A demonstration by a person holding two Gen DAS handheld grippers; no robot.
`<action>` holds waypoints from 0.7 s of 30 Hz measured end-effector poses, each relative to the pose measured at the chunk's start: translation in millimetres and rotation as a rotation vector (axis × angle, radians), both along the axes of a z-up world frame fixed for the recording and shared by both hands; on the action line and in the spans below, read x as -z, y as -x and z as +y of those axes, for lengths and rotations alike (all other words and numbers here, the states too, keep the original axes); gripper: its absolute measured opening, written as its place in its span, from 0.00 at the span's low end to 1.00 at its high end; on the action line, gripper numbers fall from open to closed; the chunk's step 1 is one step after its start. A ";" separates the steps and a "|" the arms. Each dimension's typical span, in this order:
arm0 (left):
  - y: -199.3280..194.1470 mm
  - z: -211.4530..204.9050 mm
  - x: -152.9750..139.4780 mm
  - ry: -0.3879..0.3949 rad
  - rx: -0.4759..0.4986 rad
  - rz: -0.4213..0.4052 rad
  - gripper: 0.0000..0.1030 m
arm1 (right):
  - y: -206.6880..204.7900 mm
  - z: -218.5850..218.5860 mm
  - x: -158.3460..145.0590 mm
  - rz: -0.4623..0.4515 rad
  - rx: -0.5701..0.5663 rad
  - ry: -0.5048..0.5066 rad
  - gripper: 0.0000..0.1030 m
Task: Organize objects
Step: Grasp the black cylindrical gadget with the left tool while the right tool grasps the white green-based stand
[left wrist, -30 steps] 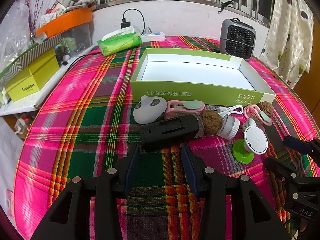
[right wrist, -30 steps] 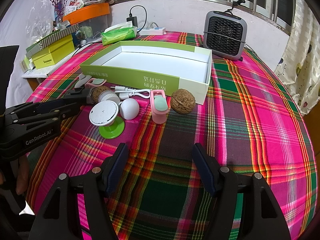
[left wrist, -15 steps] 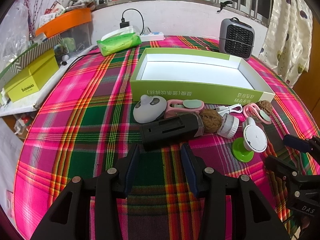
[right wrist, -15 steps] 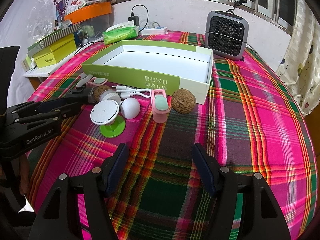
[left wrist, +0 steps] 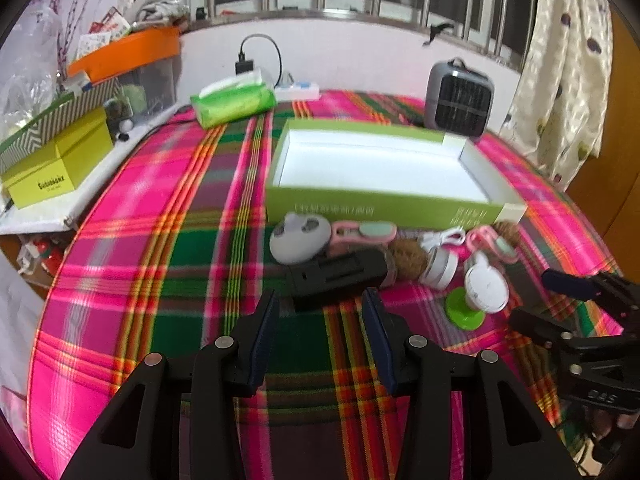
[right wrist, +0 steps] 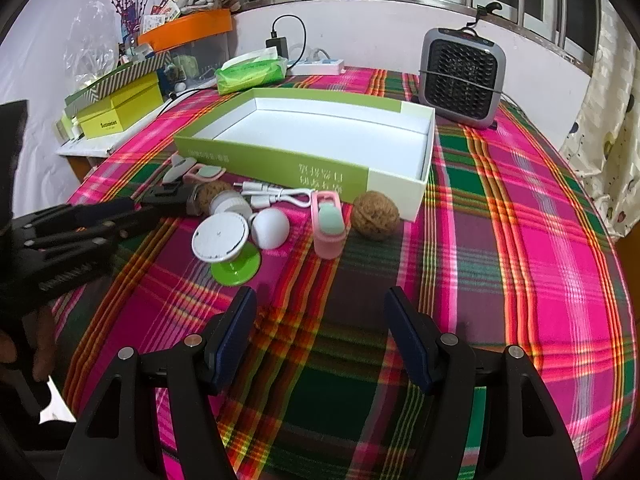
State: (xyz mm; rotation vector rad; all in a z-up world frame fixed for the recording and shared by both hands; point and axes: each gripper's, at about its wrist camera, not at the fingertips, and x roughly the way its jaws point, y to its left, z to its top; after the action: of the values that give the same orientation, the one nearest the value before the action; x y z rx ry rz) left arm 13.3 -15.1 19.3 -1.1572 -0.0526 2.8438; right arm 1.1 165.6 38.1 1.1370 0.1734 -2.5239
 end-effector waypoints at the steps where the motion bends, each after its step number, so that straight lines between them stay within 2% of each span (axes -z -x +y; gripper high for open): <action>1: 0.2 -1.7 -2.2 -0.009 0.007 0.006 0.40 | 1.3 0.8 -1.1 0.004 0.002 0.003 0.65; 4: 2.9 -4.9 -4.2 -0.019 0.014 0.007 0.40 | 6.5 3.0 -2.8 0.008 0.008 0.009 0.65; 11: 13.0 -7.8 1.2 -0.032 0.035 -0.016 0.40 | 15.0 6.5 -2.0 -0.005 0.010 0.028 0.54; 21: 23.3 -19.0 -0.7 -0.043 0.043 -0.010 0.40 | 3.7 -10.7 -12.6 -0.030 -0.060 0.109 0.54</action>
State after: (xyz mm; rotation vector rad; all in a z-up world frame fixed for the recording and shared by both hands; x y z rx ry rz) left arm -10.0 -34.1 20.1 -1.1501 -0.0880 2.7853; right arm -2.6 154.9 50.7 1.1099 0.0594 -2.4309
